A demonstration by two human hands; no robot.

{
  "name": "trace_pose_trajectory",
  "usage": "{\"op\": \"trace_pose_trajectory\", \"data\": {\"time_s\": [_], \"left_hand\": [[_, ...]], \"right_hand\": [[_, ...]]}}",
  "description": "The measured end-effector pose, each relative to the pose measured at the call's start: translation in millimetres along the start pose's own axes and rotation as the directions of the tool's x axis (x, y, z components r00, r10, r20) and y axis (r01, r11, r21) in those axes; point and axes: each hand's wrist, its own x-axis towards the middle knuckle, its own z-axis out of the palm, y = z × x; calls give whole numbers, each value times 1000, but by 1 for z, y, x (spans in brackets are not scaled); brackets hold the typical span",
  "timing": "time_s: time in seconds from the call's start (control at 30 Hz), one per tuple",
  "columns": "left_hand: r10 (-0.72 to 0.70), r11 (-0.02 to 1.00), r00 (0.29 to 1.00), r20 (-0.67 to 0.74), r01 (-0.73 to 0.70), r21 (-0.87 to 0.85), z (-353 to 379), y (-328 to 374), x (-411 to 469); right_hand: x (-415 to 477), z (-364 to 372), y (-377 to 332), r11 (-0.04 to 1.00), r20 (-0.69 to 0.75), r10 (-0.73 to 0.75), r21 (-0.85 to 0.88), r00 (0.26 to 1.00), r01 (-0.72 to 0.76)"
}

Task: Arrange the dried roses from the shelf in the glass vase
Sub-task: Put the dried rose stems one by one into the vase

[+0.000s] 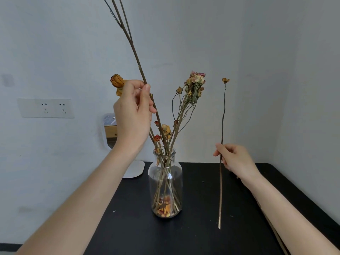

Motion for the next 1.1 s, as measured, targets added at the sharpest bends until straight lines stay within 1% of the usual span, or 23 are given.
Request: {"op": "trace_pose_trajectory", "data": {"time_s": [0.1,0.33,0.57,0.67,0.8,0.87,0.9,0.97,1.1], "left_hand": [[13,998,1000,24,-15,57,3,-4,-5],[60,990,997,47,-65,122,5,-9,-8],[-17,991,995,95,5,132,9,-23,-20],[-59,975,989,135,28,220,10,-29,-24],[-72,926,976,204,-11,376,7,-34,-24],[-123,901,959,257,-1,435,5,-36,-23],[-146,898,951,272,12,440,5,-37,-22],[-168,911,951,259,49,409,5,-35,-20],[-176,960,968,179,128,250,8,-28,-10]], "right_hand": [[0,1,2,1000,10,2,-1,1000,-2],[0,3,7,1000,18,9,1,1000,-9],[-1,7,9,1000,28,11,-17,1000,-10],[0,7,9,1000,27,9,-19,1000,-9],[0,8,11,1000,27,10,-21,1000,-10],[0,10,13,1000,29,14,-17,999,-13],[0,11,13,1000,30,16,-16,999,-15],[-1,13,15,1000,33,17,-19,999,-16],[0,16,16,1000,43,18,-21,999,-18]]}}
